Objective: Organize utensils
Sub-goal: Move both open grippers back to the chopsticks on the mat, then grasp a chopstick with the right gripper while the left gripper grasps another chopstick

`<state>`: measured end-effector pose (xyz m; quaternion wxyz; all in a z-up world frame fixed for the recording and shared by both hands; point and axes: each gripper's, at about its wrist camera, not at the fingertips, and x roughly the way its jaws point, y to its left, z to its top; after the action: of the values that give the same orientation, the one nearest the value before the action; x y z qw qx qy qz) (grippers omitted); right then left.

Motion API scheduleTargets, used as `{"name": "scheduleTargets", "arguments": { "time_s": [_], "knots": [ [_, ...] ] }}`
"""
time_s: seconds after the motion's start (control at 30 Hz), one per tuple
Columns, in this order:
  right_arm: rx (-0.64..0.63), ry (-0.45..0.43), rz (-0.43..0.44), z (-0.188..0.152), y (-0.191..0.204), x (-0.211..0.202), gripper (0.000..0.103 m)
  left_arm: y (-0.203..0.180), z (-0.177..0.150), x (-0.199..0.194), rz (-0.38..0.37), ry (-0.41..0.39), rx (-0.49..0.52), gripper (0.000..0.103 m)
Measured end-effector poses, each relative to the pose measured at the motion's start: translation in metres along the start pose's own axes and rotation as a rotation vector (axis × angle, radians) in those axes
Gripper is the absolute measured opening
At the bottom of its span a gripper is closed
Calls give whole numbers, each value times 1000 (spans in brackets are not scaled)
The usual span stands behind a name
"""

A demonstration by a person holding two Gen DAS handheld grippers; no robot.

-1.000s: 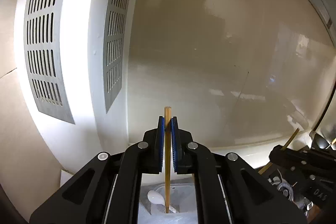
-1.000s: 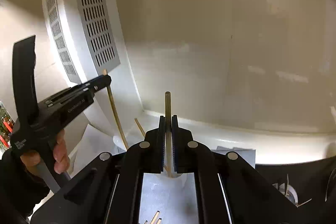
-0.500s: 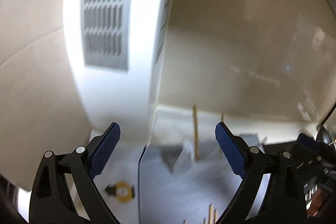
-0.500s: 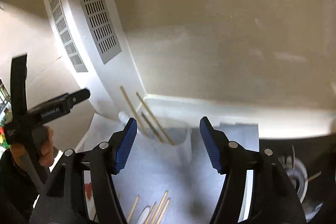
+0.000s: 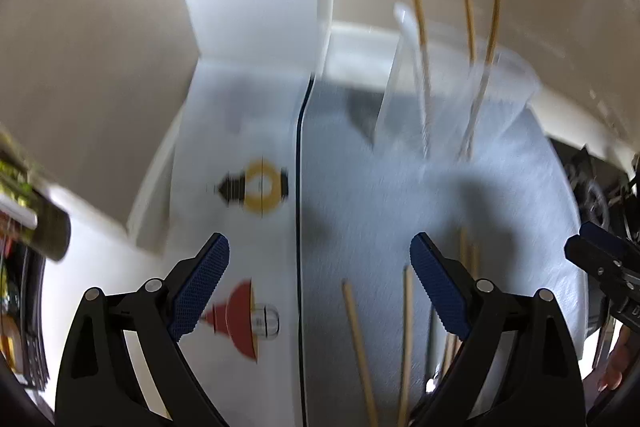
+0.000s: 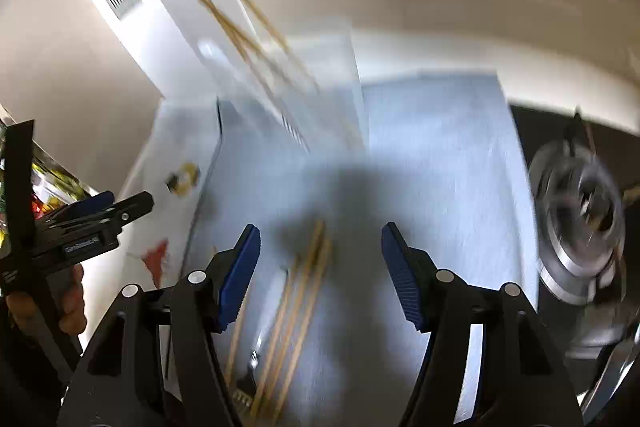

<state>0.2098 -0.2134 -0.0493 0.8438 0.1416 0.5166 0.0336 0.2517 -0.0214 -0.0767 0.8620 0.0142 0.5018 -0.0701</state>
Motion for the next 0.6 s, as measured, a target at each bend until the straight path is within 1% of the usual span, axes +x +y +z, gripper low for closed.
{"name": "scheduleTargets", "arguments": {
  "time_s": [0.2,0.33,0.6],
  "knots": [
    [4,65,-5,-24,3,17,63,-5,-27,21,42,60,34,89],
    [2,94,-7,-36,7,23,63,-7,-39,27,43,108,43,89],
    [3,117,-14,-45,10,28,63,-11,-54,34,40,145,70,89]
  ]
}}
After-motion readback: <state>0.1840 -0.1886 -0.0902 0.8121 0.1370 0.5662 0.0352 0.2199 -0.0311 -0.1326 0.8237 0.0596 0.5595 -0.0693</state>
